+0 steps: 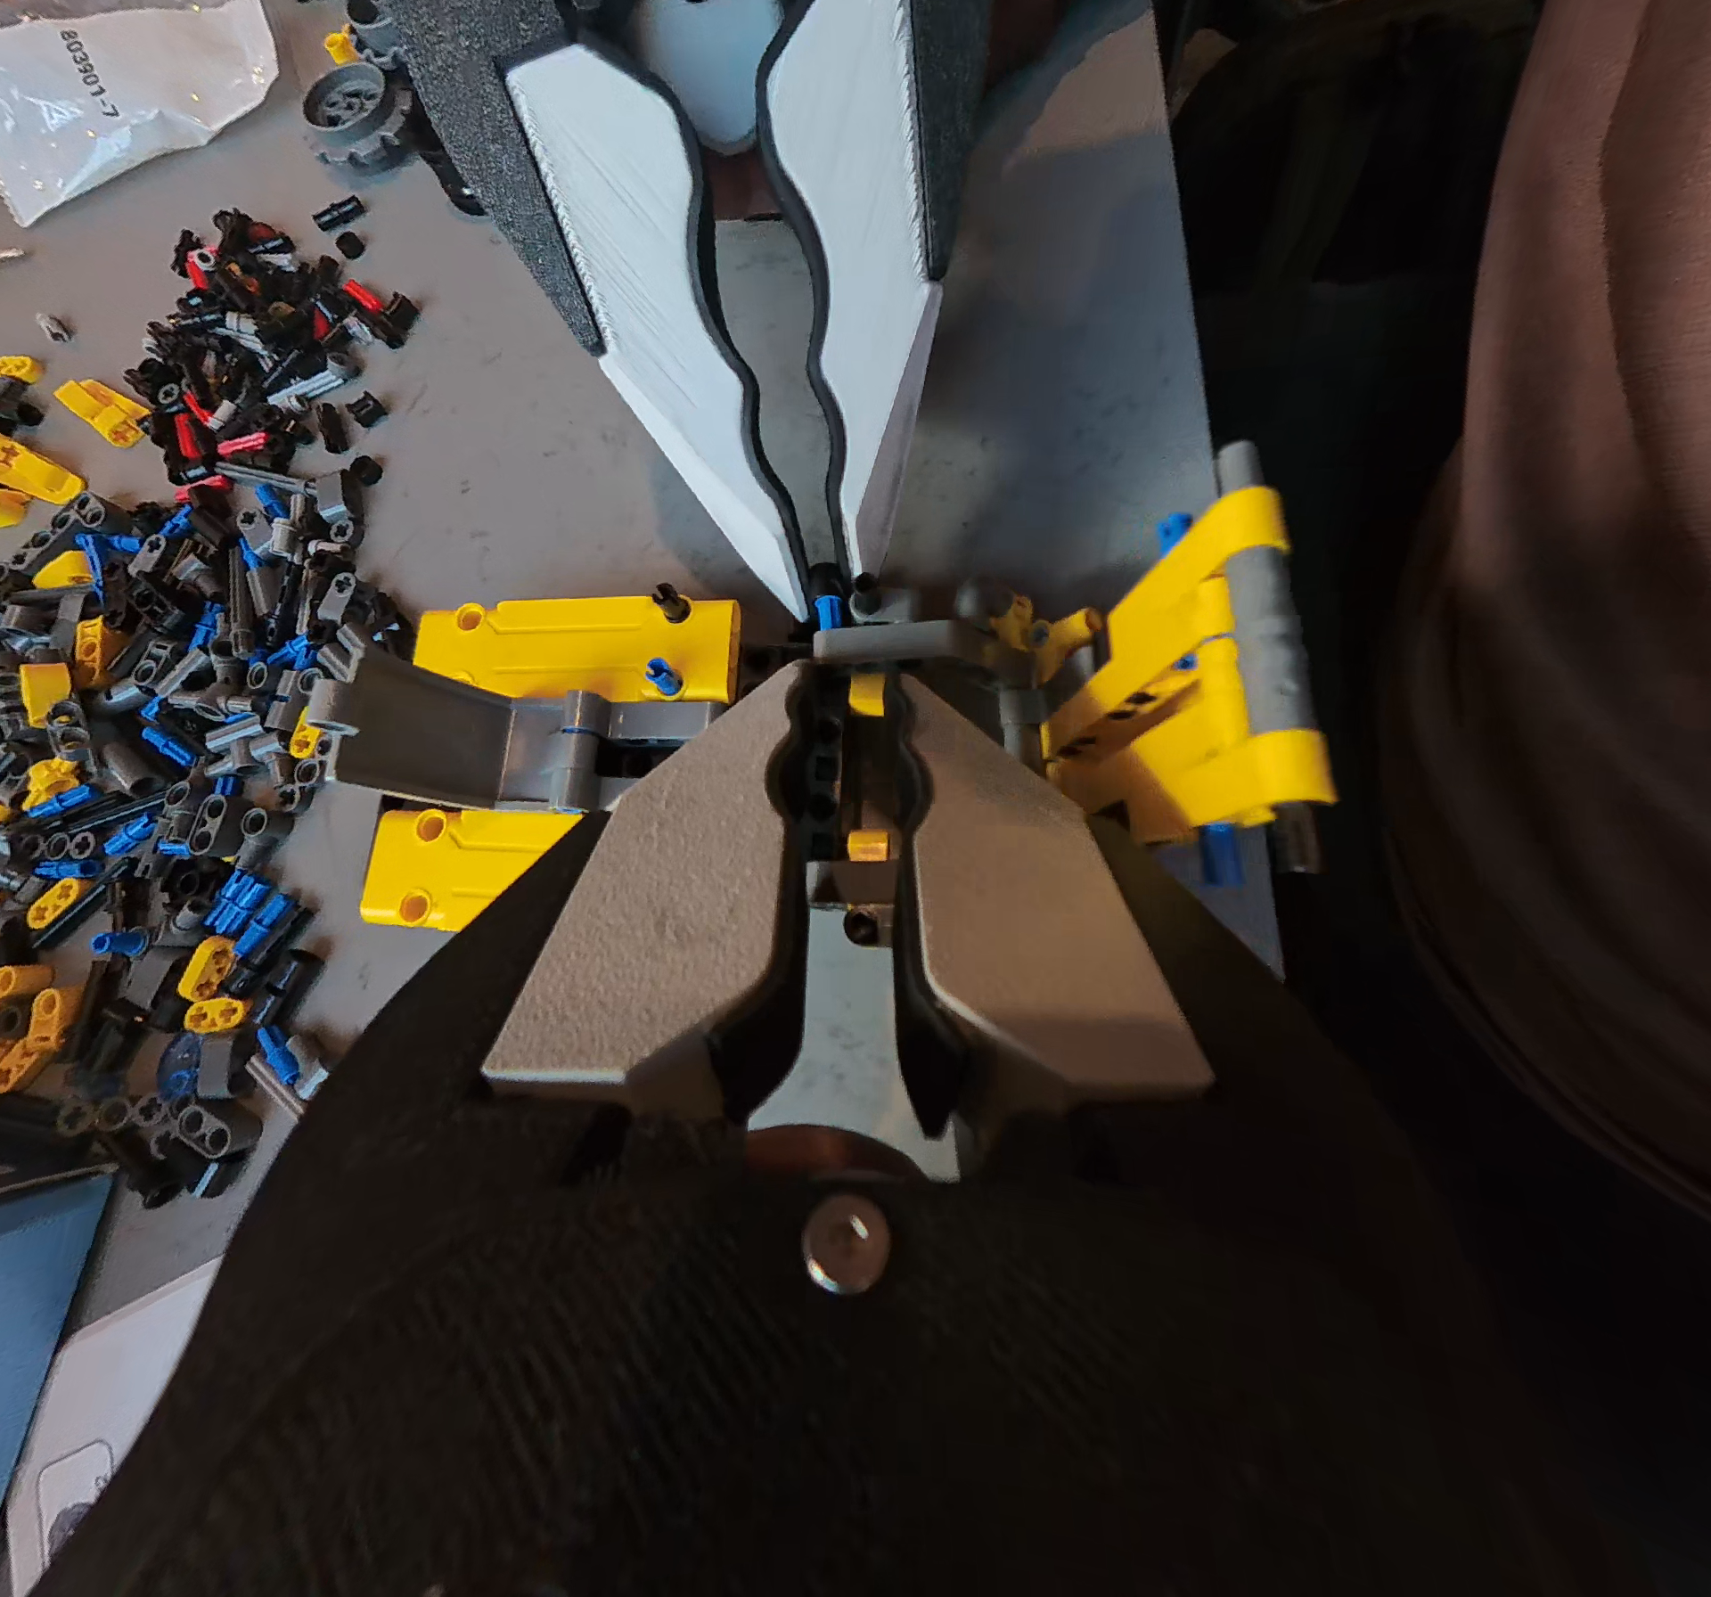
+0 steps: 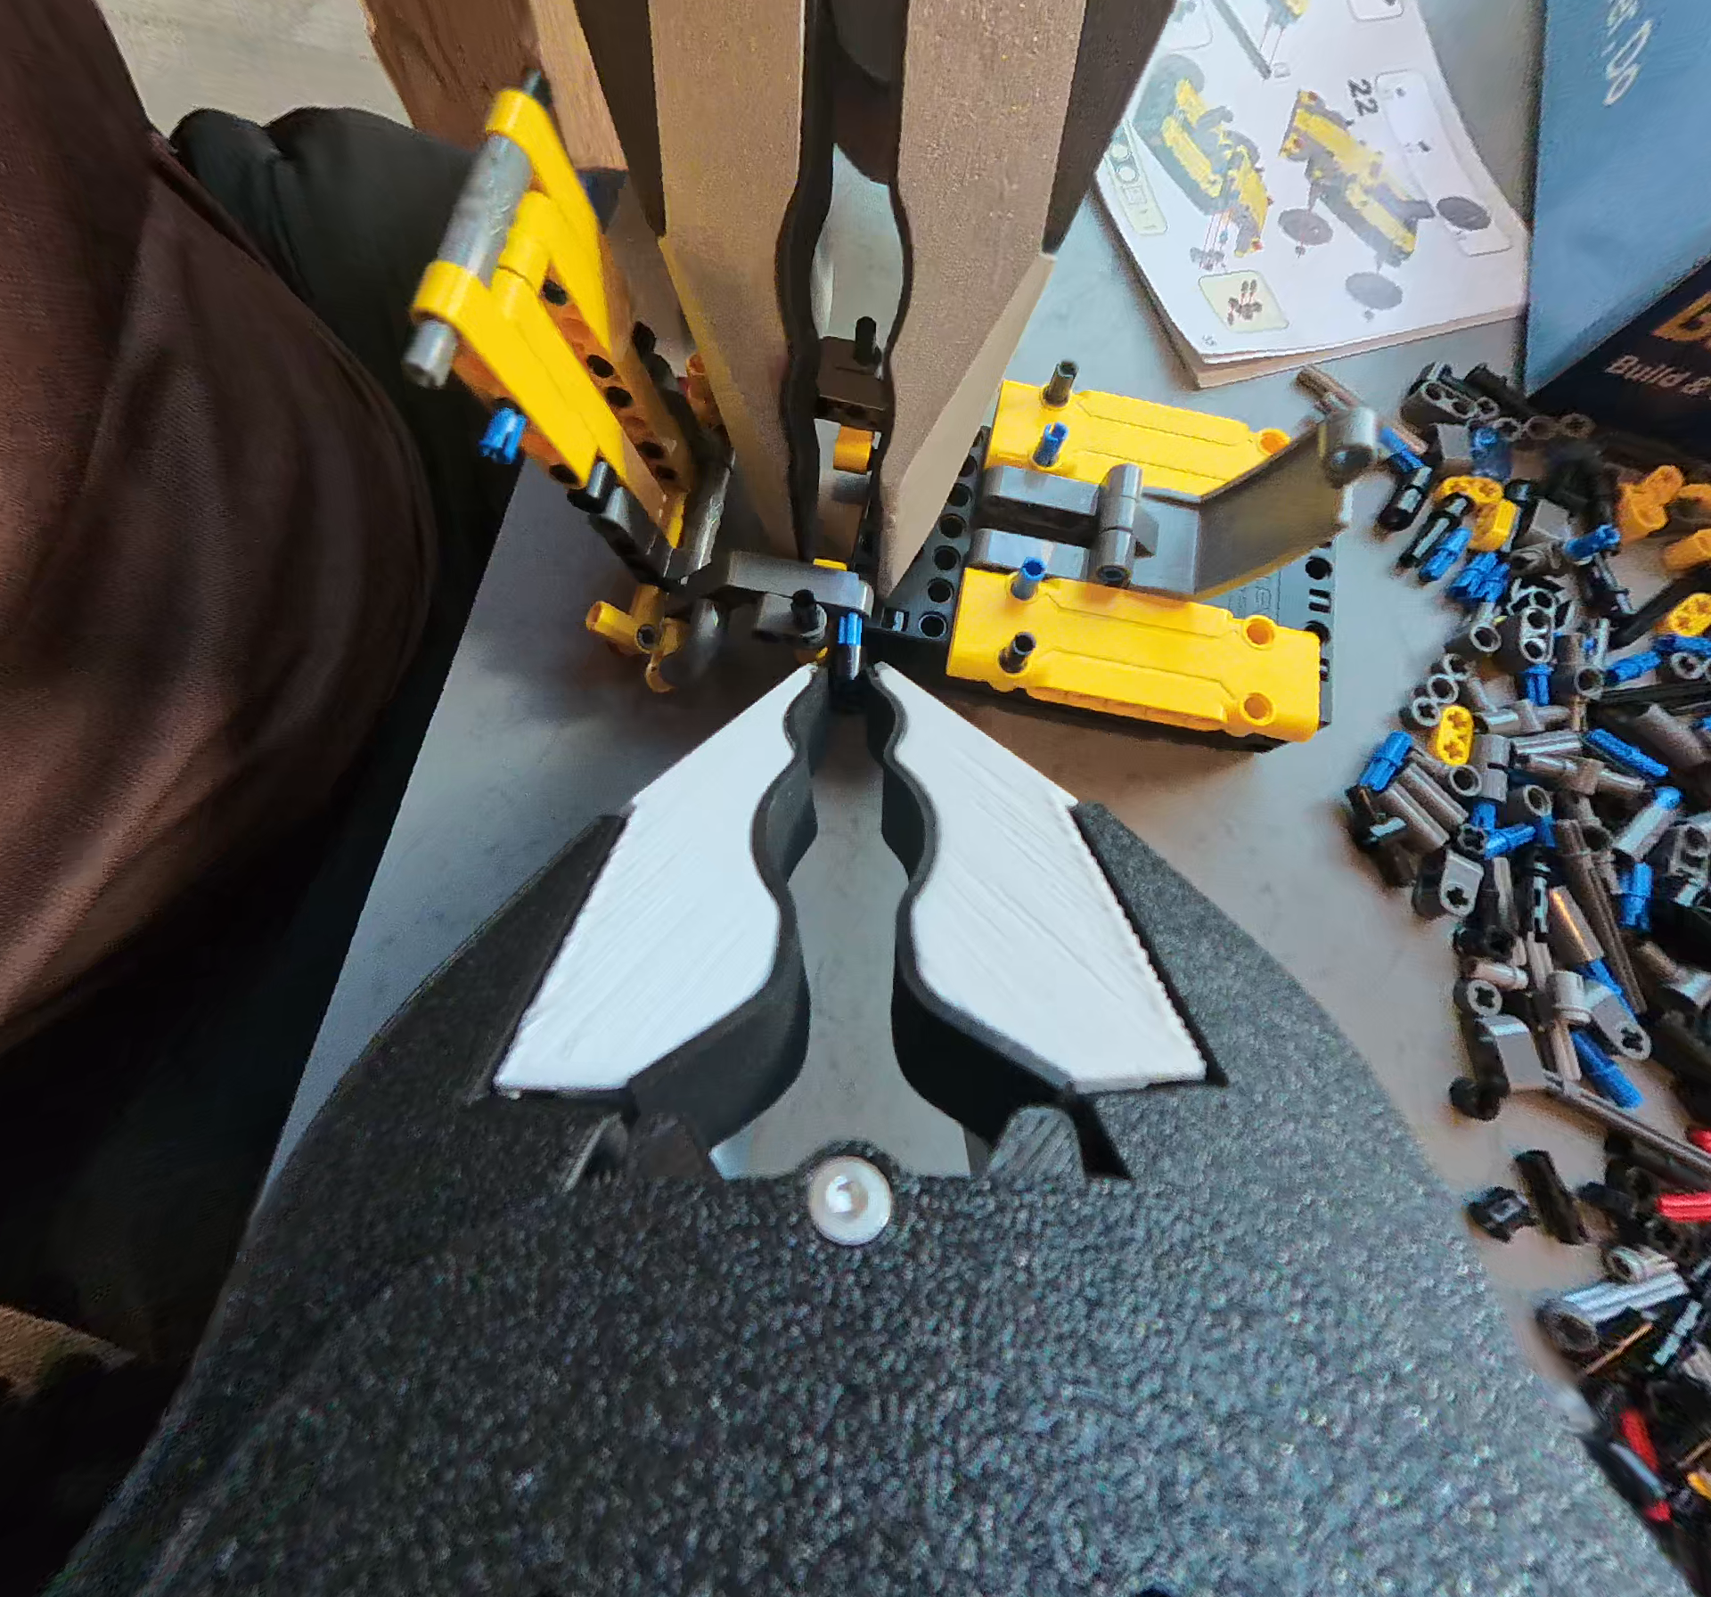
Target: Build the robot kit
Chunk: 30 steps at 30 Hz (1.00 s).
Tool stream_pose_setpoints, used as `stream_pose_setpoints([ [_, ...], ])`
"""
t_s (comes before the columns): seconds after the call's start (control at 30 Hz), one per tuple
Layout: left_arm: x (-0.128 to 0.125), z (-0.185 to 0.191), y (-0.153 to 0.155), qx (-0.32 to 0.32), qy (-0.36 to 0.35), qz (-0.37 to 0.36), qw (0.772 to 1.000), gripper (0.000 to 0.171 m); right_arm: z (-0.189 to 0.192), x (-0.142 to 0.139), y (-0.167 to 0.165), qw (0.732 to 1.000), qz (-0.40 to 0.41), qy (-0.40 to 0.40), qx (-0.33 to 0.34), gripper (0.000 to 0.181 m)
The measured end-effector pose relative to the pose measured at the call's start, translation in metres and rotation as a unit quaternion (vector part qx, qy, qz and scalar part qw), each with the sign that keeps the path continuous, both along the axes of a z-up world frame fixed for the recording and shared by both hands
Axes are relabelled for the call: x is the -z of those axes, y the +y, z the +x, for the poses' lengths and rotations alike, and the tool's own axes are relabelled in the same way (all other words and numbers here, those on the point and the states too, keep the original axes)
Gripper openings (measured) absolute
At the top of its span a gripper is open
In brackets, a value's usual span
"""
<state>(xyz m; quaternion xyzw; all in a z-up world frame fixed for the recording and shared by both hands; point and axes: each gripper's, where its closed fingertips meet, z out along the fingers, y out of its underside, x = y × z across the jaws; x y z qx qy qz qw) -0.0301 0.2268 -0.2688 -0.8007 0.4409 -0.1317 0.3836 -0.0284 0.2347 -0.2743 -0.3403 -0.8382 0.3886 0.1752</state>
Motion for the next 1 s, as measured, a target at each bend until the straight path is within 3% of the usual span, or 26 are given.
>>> stream_pose_setpoints([
  [0.13,0.0001,-0.0004,-0.0002,-0.002,0.008,0.001,1.000,0.011,-0.0001,0.0000,-0.0004,0.998,-0.042,-0.027,0.024,0.002],
  [0.47,0.0000,0.0003,-0.0010,-0.014,0.001,-0.010,1.000,0.011,0.0005,0.0003,-0.0008,0.999,0.027,0.003,0.043,0.001],
  [0.7,0.0001,-0.0014,-0.0015,-0.023,0.005,-0.012,1.000,0.010,-0.0013,0.0004,-0.0016,0.998,0.030,0.005,0.057,0.001],
  [1.0,-0.0003,-0.0040,-0.0032,-0.028,-0.006,-0.011,1.000,0.012,-0.0035,0.0008,-0.0026,0.997,-0.033,-0.003,0.064,0.003],
])
